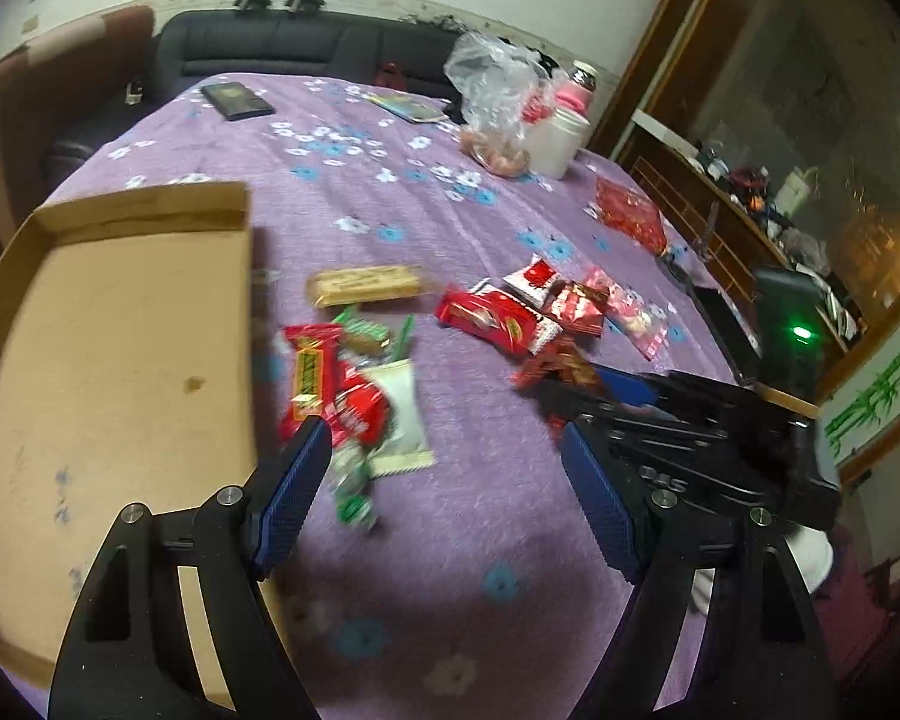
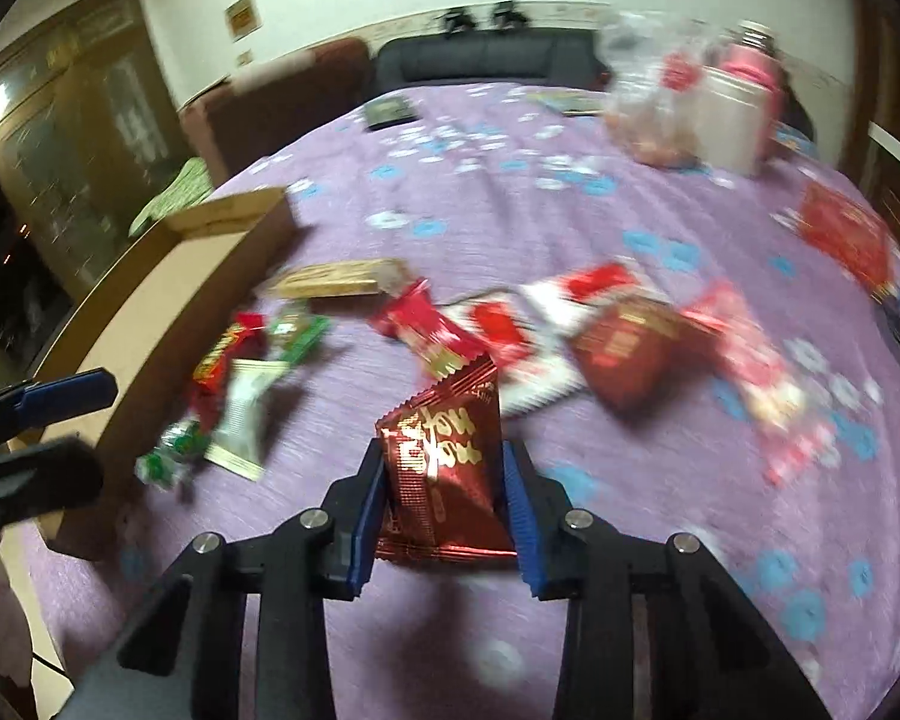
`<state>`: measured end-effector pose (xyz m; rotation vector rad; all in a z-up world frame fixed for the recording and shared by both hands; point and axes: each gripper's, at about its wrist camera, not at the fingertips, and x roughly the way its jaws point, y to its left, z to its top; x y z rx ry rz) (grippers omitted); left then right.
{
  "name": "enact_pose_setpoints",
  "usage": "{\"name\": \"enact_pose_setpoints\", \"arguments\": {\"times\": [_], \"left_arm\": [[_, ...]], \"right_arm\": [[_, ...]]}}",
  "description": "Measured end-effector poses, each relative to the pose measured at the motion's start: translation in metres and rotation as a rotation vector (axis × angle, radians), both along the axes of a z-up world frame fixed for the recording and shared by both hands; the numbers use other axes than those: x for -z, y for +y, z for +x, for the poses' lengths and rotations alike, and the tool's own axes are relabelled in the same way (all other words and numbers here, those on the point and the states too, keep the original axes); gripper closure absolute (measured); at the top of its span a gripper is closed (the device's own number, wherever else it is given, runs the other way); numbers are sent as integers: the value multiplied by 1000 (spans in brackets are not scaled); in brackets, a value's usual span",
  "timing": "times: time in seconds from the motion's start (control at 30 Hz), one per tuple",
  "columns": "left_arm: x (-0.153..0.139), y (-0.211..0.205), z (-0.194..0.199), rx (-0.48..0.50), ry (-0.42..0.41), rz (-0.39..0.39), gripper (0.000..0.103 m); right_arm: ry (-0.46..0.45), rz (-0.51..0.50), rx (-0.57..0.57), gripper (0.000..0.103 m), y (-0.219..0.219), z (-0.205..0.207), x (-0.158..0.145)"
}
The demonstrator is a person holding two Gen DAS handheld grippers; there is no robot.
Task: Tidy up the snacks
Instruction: 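Grasp a red candy packet with the left gripper while the right gripper holds its packet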
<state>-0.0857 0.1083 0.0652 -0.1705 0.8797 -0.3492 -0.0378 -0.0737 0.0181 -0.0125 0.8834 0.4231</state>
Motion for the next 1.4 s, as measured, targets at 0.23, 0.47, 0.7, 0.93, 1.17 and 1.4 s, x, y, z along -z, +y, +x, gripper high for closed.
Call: {"name": "enact_pose_setpoints", "arguments": {"times": [0.23,0.47,0.7,0.93,1.17,1.4], "left_arm": [[5,-40,52,85,34,97,23],[25,-66,95,81,149,-1,23],[46,-80,117,83,161,17,66],[38,-66,110,43,160,-25,78],[20,-59,111,46,153,-71,77],[41,-69,140,-31,197,-49,77]], "right_arm": [[40,117,99,62,-44,7,5],[62,158,108,62,-51,9,7],[61,151,114,62,-52,7,8],[59,147,116,62,-51,7,7],[58,145,116,62,-51,7,7],[59,147,117,61,-50,7,7]]}}
